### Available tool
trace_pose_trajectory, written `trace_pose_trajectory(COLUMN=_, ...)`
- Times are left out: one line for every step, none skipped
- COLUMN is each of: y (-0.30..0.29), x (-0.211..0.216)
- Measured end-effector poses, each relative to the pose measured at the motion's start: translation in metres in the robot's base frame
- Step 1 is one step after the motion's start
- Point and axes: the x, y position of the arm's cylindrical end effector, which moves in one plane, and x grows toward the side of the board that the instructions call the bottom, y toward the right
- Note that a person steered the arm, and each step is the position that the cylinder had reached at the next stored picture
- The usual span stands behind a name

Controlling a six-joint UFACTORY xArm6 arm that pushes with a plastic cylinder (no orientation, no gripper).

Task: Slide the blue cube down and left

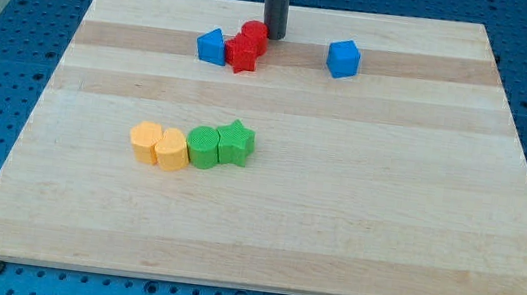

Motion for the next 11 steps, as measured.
trace_pose_trajectory(y=0.049, x=0.000)
trace_pose_trajectory(y=0.118, x=0.000)
trace_pose_trajectory(y=0.145, x=0.014)
trace_pose_trajectory(y=0.137, x=0.034)
trace_pose_trajectory(y=0.121, x=0.034)
trace_pose_trajectory(y=0.122, x=0.034)
trace_pose_trajectory(y=0.121, x=0.034)
trace_pose_trajectory(y=0.094, x=0.040)
trace_pose_trajectory(y=0.070, x=0.042)
trace_pose_trajectory(y=0.065, x=0.042)
trace_pose_trajectory(y=0.084, x=0.042)
